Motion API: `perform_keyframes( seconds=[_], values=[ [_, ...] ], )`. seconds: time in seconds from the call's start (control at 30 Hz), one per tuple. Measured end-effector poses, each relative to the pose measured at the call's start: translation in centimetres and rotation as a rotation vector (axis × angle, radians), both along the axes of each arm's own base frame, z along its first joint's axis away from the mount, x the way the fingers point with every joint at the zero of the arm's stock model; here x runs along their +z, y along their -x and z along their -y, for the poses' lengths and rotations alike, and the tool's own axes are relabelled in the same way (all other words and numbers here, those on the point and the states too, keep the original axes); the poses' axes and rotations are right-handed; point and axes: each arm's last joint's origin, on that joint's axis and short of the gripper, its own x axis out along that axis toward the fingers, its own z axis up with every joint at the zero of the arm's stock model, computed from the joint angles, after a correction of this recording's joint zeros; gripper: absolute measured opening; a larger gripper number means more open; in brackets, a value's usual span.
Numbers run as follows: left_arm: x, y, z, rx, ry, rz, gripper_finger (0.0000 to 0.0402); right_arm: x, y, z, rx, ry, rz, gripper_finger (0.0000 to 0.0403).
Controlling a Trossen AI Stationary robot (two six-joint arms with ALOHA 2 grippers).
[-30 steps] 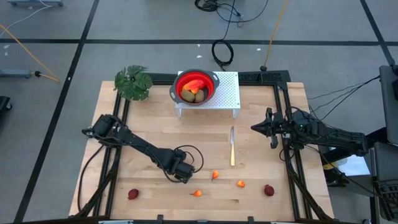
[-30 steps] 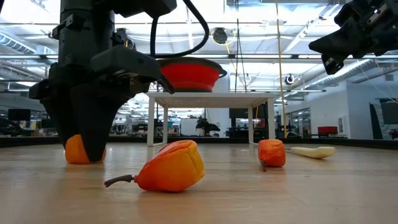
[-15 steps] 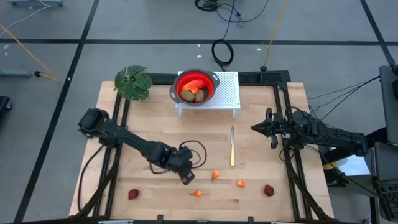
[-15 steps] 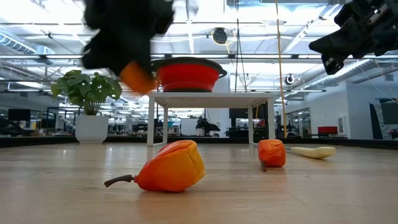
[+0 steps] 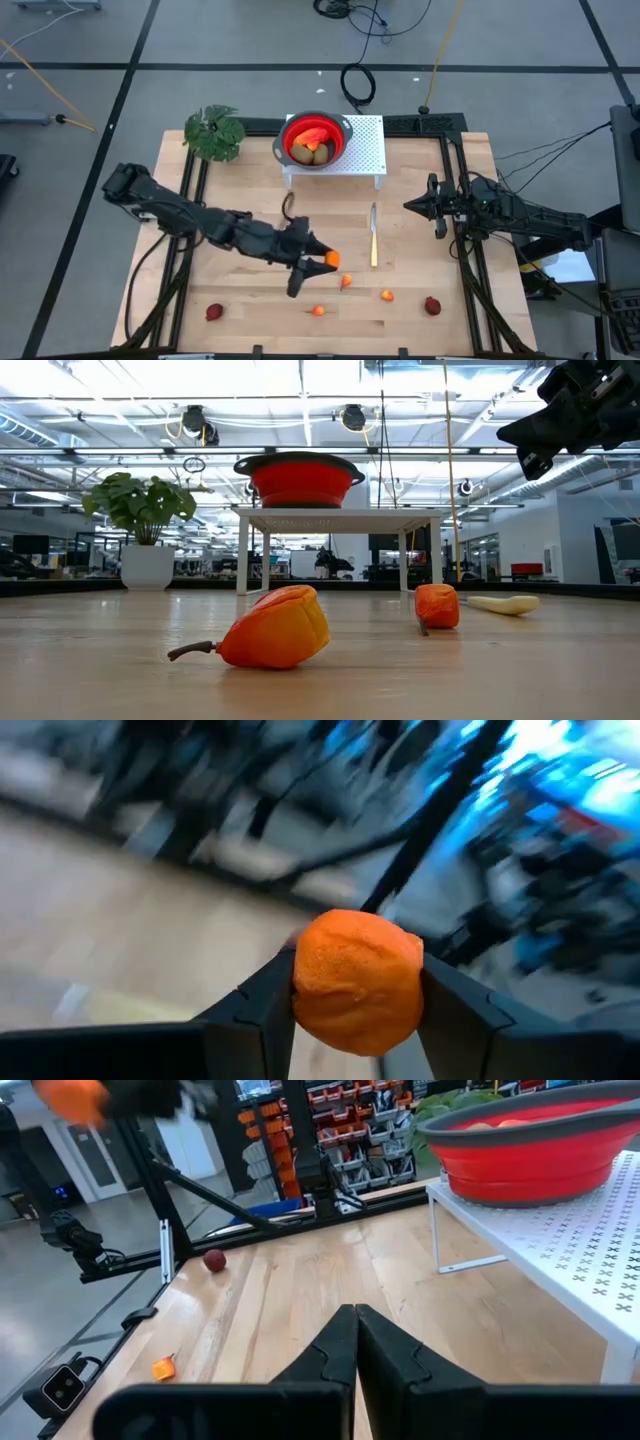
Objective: Pick & Place Fruit
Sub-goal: Put the orange into the red strainer bowl on the shelf
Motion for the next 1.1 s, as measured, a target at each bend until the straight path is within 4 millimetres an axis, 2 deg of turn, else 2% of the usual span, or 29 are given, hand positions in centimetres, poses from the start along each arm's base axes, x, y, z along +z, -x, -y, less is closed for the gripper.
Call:
perform_keyframes(
  seconds=[0.2, 0.7, 0.9, 1.1],
  values=[
    [2.7, 0.3, 0.2, -0.126, -0.062, 0.256, 0.0166, 0.0, 0.0, 0.0, 0.0, 0.003, 0.0, 0.0],
    [6.6, 1.8, 0.7, -0.427, -0.179, 0.797, 0.0166, 0.0, 0.0, 0.0, 0.001, 0.008, 0.0, 0.0],
    [7.1, 2.3, 0.9, -0.524, -0.247, 0.915, 0.0166, 0.0, 0.0, 0.0, 0.001, 0.008, 0.0, 0.0],
    [7.1, 2.4, 0.9, -0.531, -0.255, 0.922, 0.0166, 0.0, 0.0, 0.0, 0.001, 0.008, 0.0, 0.0]
  ],
)
